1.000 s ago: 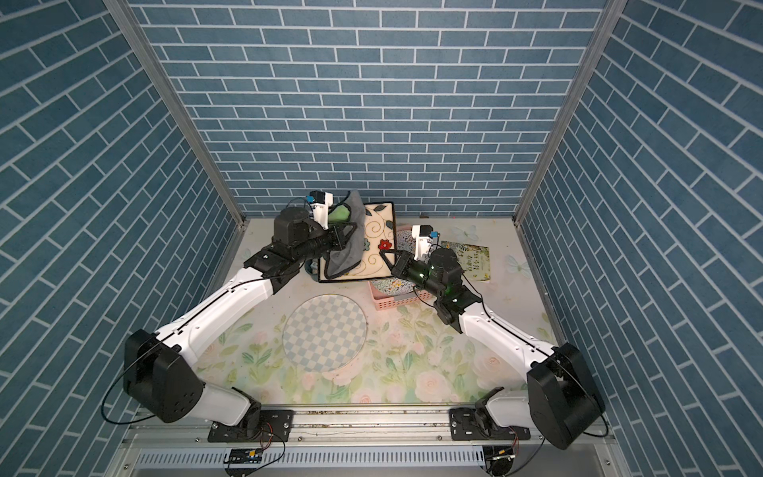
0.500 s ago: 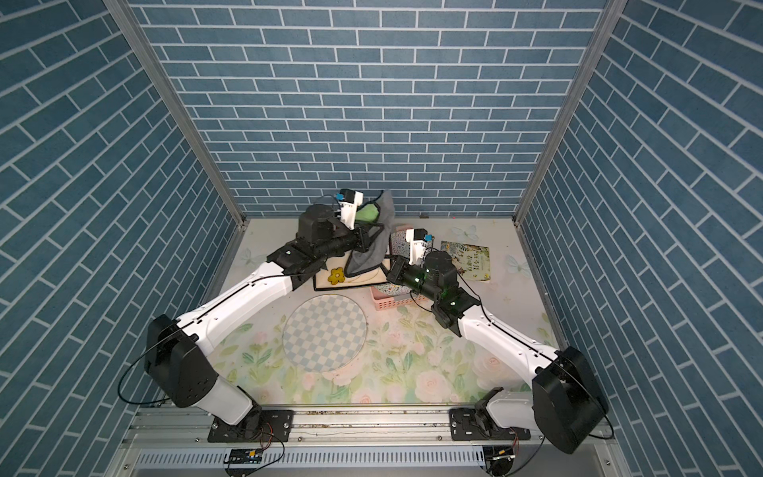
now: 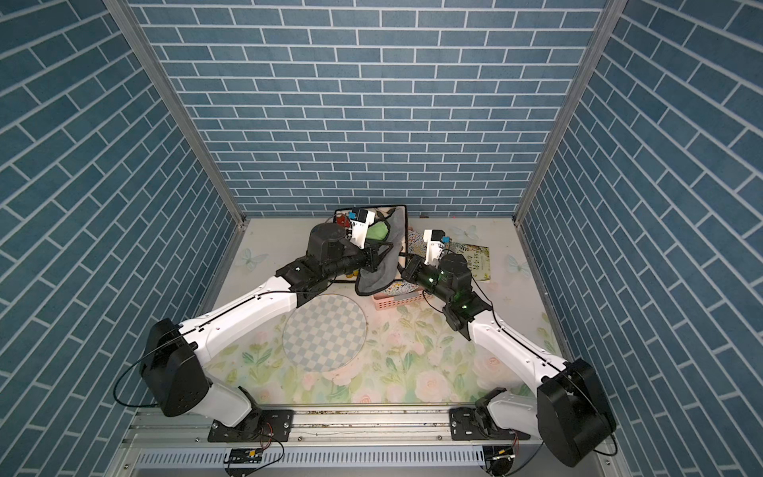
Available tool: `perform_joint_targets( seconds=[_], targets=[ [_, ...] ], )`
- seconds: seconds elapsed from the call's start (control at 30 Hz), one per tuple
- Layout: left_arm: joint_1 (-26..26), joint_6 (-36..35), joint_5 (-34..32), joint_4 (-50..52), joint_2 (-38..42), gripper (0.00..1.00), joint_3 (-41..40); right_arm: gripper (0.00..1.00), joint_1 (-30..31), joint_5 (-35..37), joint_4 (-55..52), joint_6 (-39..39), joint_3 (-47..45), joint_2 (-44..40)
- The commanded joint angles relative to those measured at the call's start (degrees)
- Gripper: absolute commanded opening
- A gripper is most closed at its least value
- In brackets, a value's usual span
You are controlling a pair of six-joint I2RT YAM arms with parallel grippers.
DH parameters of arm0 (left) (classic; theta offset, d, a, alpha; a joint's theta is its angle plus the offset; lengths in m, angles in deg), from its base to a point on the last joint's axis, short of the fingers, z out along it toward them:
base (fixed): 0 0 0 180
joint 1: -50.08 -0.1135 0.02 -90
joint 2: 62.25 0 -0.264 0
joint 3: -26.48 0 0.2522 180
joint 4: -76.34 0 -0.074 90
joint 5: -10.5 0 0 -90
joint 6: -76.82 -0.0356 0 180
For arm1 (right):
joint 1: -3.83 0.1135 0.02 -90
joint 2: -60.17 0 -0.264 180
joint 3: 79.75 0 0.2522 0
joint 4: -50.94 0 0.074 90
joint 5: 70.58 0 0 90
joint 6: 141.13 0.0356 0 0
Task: Wipe the wet plate dry
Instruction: Wipe the plate with towel.
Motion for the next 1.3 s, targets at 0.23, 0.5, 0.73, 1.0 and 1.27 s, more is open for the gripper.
perform_joint_targets(
  seconds=[0.23,0.5,0.73,1.0,1.27],
  targets=[
    [-5.8,0.2,-4.0,11.7,1.5,0.00,-0.9,0.00,0.4,-0.8,27.4,0.0,4.5,-6.4],
    [-13.8,9.1,2.7,4.6,9.4,0.00,-6.4,0.00,-1.9,-3.7,32.2,4.6,3.5,-5.7],
    [-30.4,43.3,28.1,-30.1,18.8,0.00,-13.0,0.00,-12.1,-4.3,41.9,17.2,0.4,-10.0],
    [-23.2,78.9,27.3,-73.8,11.4,0.00,-9.4,0.00,-7.3,-10.2,54.8,25.0,7.4,0.8],
    [-18.0,83.5,22.4,-78.7,6.6,0.00,-3.2,0.00,2.1,-12.9,57.4,24.2,10.7,8.2]
  ],
)
